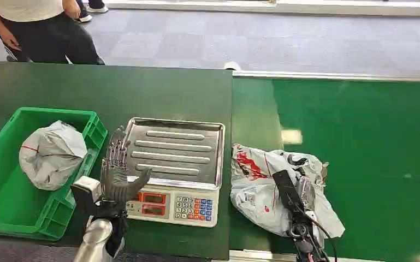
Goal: Moved the parcel from conveyor to table for the left to box.
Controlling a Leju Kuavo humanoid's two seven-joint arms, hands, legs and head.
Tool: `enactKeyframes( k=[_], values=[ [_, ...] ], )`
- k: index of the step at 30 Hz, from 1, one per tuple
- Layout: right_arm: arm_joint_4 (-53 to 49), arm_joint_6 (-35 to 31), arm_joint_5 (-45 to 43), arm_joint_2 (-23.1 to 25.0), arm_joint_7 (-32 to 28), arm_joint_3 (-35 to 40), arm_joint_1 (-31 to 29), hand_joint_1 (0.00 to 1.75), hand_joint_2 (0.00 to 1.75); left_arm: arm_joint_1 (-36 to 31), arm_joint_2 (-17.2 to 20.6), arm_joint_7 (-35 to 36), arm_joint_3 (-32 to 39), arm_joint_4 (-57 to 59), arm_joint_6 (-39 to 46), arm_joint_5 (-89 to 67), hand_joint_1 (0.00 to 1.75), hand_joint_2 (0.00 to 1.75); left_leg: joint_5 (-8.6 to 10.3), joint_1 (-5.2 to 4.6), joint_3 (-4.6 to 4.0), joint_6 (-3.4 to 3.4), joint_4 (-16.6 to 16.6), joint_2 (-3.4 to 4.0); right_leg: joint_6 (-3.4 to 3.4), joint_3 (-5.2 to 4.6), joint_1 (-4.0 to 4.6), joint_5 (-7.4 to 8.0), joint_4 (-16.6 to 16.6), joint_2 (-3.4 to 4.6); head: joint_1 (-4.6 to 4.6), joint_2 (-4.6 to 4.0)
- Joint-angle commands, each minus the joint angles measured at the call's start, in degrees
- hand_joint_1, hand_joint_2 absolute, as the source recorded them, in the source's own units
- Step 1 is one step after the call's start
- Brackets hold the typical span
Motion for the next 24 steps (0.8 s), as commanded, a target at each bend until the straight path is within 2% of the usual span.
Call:
enactKeyframes(
  k=[1, 6, 14, 15, 21, 24],
  values=[
    [-2.82, -0.65, -3.98, 1.5, -6.16, -2.84, 0.7, 1.75, 1.75, -0.64, 0.27, -0.54, 0.72, 1.73, 0.01, -0.11, 0.0, 1.75, 0.02, -0.03, -0.09, 0.09, -0.03, -0.01, -0.09, -0.1, 0.0, 0.01, -0.02, -0.05, 0.0, 0.0],
    [-10.93, -7.46, -13.24, 2.28, -19.15, -3.87, 3.32, 1.75, 1.75, -1.47, 0.24, -1.56, 0.19, 2.77, -0.01, 0.39, 0.0, 1.75, 0.02, -0.05, -0.23, 0.1, -0.02, -0.01, -0.09, -0.24, -0.02, 0.01, 0.01, -0.05, 0.02, 0.0],
    [-10.99, -7.42, -13.24, 2.13, -19.15, -3.88, 3.34, 1.75, 1.75, -1.5, 0.2, -1.56, 0.16, 2.79, -0.02, 0.4, 0.0, 1.75, 0.04, -0.05, -0.3, 0.09, -0.05, -0.04, -0.09, -0.32, -0.02, 0.01, -0.01, -0.09, 0.0, 0.0],
    [-12.41, -8.76, -14.49, 2.29, -21.01, -3.97, 3.95, 1.75, 1.75, -1.54, 0.2, -1.58, 0.16, 2.96, 0.09, 0.58, 0.0, 1.75, 0.06, -0.05, -0.29, 0.12, -0.08, -0.06, -0.12, -0.31, -0.01, 0.02, -0.04, -0.12, 0.0, 0.0],
    [-32.0, -18.08, -27.24, -0.6, -21.01, 4.96, 10.62, 1.75, 1.75, -2.82, 0.18, -1.58, -1.06, 3.9, 0.57, 1.31, 0.0, 1.75, 0.03, -0.06, -0.43, 0.1, 0.01, -0.2, -0.08, -0.39, -0.03, -0.04, 0.03, -0.22, 0.0, 0.0],
    [-38.24, -19.35, -27.16, -0.31, -21.01, 4.49, 12.36, 1.75, 1.75, -3.33, 0.24, -1.58, -1.26, 4.29, 0.91, 1.58, 0.0, 1.75, 0.03, -0.06, -0.45, 0.09, 0.0, -0.14, -0.06, -0.43, -0.04, -0.02, 0.03, -0.16, 0.02, 0.0]
  ],
)
